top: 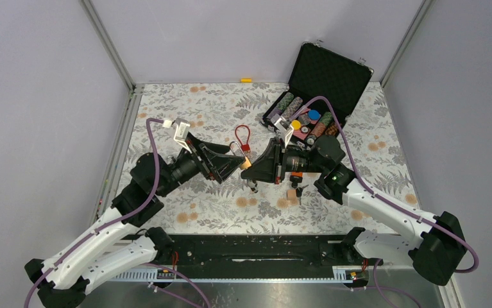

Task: Lock with the key
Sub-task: Remove the key from the lock.

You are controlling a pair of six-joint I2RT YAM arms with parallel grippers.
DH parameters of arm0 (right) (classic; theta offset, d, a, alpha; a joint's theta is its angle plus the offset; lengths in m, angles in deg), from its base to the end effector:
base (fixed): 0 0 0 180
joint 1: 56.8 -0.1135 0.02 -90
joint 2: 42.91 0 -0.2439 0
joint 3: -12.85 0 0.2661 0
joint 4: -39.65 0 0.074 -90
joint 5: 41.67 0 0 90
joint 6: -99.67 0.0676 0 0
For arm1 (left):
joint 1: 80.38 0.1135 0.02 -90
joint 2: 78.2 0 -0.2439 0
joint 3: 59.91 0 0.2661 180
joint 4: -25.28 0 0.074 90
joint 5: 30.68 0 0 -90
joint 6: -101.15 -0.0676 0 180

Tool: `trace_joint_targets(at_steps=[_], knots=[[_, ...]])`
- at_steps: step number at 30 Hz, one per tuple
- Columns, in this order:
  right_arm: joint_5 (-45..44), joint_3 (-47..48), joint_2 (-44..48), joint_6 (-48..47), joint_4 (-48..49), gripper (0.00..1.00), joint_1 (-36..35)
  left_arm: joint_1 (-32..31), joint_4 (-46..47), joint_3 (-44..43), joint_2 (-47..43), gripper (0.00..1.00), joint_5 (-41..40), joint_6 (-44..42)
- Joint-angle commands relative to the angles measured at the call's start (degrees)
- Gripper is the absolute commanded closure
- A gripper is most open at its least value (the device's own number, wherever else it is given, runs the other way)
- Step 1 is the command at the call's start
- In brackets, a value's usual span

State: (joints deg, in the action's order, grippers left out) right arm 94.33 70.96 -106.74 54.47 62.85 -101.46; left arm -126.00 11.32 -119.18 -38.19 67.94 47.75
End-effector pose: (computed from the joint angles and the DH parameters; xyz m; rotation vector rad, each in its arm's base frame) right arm 0.1739 0.2402 0.3422 -0.8087 1.4014 1.7659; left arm 0.1499 -0.1676 0.3711 0.2592 1.5937 -1.2521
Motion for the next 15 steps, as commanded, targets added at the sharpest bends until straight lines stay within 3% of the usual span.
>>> trace_joint_targets(at_steps=[1,4,6,12,15], knots=[[-1.0,0.0,0.8,5.5,9.8,1.0,-0.2,0.3,10.9,0.3,0.7,0.16,5.7,5.4],[-1.2,-0.2,0.5,6.8,11.3,1.0,-0.2,0.2,14.4,0.8,1.5,0.35,8.2,7.4],[-1.2,-0.3,0.1,7.7,12.2,1.0,-0.1,0.3,16.8,1.4,2.2,0.43,9.8,9.0],[-1.3,0.2,-1.1,9.5,13.8,1.0,-0.1,0.3,22.1,2.5,5.3,0.45,13.6,12.8],[-1.5,0.2,-1.3,10.0,13.9,1.0,-0.1,0.3,22.7,2.4,5.8,0.59,13.7,12.9]])
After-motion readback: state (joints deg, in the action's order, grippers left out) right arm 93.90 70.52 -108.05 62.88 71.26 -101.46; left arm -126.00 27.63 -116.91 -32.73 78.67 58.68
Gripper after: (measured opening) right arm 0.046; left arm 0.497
